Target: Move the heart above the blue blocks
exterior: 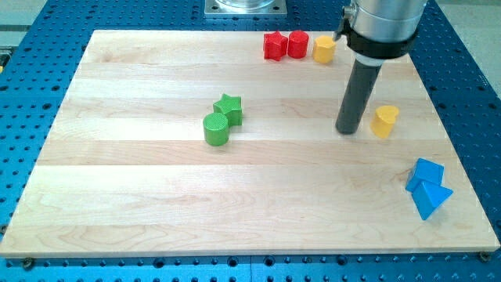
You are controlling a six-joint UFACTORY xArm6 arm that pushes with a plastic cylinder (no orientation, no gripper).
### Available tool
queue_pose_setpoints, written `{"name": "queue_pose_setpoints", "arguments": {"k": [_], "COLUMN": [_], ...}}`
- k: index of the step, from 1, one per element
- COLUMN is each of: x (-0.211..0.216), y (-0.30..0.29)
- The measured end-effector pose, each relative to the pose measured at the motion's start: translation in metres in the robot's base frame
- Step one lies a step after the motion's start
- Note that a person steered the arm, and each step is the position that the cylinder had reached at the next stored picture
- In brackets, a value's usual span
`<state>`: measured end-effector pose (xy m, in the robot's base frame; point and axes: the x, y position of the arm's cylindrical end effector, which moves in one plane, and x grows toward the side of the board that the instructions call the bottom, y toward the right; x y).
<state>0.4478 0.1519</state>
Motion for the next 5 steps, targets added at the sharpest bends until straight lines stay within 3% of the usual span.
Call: {"name": "queue_pose_setpoints", "arguments": {"k": [1, 3, 4, 5], "x": [0.015, -0.013, 0.009, -0.003], "y": [0.048, 0.069, 0.068, -0.014]}}
